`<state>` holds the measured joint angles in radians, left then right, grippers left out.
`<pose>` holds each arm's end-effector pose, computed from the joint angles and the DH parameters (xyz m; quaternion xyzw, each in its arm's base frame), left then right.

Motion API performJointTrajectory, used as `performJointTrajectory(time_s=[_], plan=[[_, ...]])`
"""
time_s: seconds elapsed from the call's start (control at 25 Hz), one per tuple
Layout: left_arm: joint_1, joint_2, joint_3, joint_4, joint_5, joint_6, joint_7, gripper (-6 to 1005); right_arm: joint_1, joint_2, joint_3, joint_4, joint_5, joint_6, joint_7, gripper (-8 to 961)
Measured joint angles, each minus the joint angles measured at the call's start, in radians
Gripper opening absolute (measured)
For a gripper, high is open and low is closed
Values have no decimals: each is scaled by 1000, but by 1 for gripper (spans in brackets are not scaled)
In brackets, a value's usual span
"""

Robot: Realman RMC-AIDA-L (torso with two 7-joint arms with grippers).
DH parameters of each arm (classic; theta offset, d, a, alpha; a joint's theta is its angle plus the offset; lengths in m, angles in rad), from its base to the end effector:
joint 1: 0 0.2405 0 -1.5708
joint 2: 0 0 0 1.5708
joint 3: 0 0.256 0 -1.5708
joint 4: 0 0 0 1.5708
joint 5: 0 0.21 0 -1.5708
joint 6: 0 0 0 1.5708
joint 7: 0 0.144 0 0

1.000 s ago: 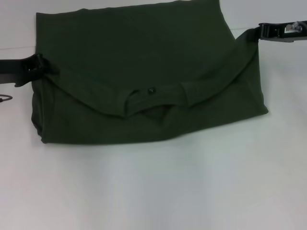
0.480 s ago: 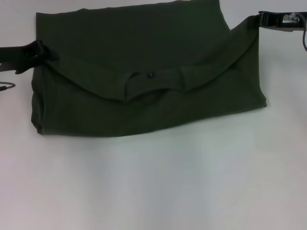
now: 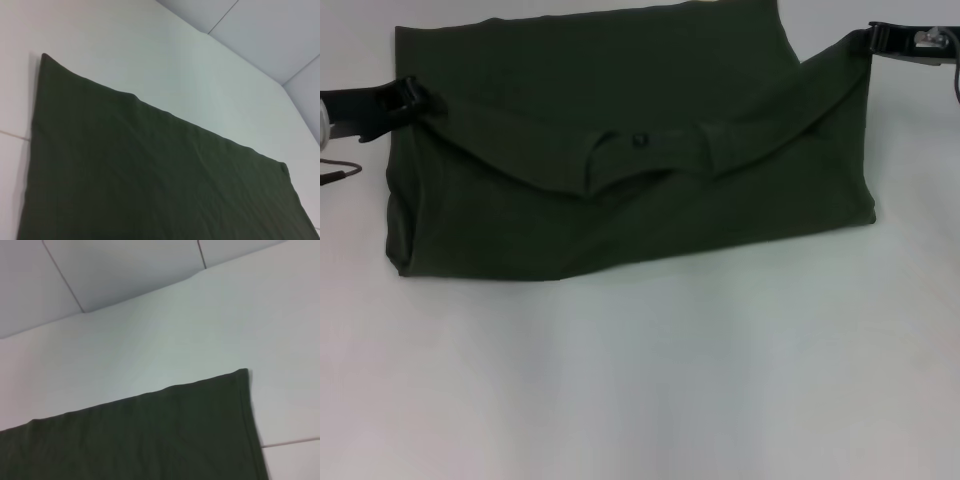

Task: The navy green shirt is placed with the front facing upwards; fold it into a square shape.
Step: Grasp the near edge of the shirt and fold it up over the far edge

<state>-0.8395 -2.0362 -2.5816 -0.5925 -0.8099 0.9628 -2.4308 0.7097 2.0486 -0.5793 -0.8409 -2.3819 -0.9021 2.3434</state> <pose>-0.2435 0.4560 0.0281 -0.7210 -0.5962 -0.2153 0.2799 0.2798 0.4477 0.0903 -0.7213 0.5224 0.1883 0.4140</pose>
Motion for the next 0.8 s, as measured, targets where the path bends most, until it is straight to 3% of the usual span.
performJointTrajectory(time_s=[0.8], plan=[[-29, 7, 49, 17, 0, -72, 6, 161, 30, 7, -38, -1, 2, 80, -9, 34]])
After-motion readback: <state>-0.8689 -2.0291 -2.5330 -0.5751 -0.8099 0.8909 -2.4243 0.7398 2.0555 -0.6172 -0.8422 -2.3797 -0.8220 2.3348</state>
